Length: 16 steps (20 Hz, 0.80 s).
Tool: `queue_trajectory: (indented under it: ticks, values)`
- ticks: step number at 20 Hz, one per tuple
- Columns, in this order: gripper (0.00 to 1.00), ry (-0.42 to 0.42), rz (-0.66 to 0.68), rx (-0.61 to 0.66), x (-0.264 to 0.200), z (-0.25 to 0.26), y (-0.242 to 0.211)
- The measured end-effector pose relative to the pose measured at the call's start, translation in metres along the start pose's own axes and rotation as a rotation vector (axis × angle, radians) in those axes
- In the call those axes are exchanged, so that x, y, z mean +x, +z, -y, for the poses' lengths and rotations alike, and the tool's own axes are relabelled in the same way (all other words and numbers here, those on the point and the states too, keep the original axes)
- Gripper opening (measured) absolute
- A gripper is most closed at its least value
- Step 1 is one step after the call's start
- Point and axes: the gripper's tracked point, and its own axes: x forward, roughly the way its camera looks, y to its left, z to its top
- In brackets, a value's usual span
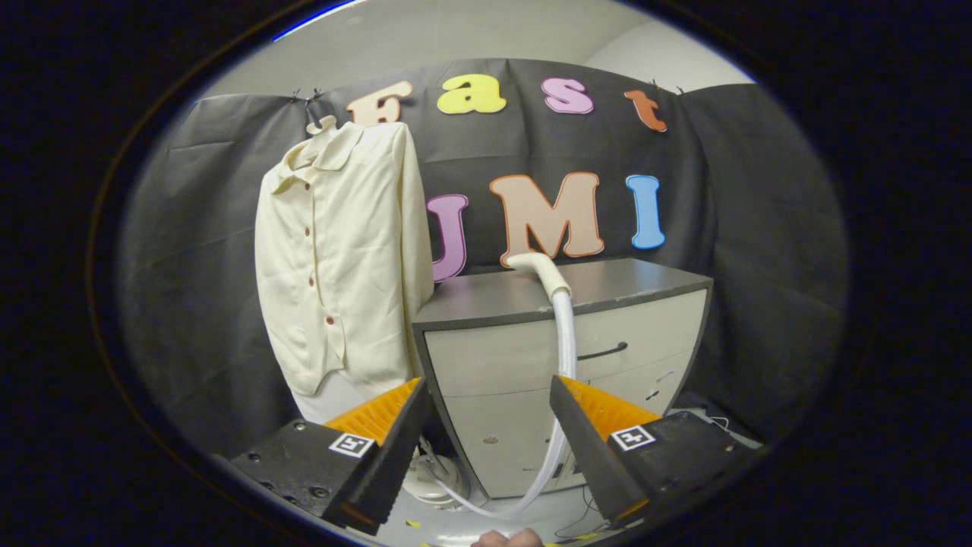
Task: Iron the clothes twice with a garment steamer, once on the left side and once on the right side.
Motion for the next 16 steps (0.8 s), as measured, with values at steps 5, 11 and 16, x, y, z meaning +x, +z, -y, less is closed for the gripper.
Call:
queue_trajectory:
  ticks: [5, 11, 16]
  values:
    - [0.97, -0.007, 0.029, 0.005, 0.019, 0.027, 0.018]
    - [0.97, -0.037, 0.060, -0.010, 0.067, 0.069, 0.056]
    - [0.97, -0.083, 0.065, -0.012, 0.109, 0.102, 0.081]
